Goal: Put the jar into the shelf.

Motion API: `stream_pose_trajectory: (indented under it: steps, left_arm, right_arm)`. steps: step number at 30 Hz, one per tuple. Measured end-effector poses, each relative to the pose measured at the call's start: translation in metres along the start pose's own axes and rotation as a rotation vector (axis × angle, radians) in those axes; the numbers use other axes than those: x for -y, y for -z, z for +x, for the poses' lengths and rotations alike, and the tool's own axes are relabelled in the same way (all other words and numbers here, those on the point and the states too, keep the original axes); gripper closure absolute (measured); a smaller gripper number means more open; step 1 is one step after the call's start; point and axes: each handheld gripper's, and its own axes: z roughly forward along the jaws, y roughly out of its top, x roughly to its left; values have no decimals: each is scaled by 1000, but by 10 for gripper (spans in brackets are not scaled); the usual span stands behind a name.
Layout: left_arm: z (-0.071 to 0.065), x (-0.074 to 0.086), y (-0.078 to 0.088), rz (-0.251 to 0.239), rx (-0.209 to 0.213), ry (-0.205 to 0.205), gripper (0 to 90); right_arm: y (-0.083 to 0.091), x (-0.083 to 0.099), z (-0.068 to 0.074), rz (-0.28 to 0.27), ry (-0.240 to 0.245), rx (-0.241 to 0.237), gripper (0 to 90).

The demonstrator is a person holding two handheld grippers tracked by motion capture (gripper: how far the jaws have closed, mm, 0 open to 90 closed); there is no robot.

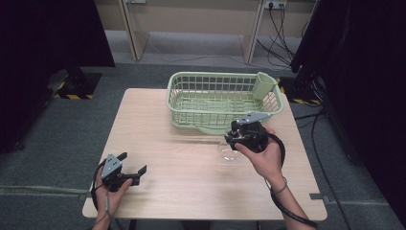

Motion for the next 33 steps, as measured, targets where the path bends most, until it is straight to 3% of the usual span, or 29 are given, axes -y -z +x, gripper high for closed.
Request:
stream_pose_trajectory:
  steps: [33]
  left_arm:
    - [0, 0, 0, -1, 1, 1, 15]
  right_arm:
    - [26, -50, -12, -85, 3, 54, 372]
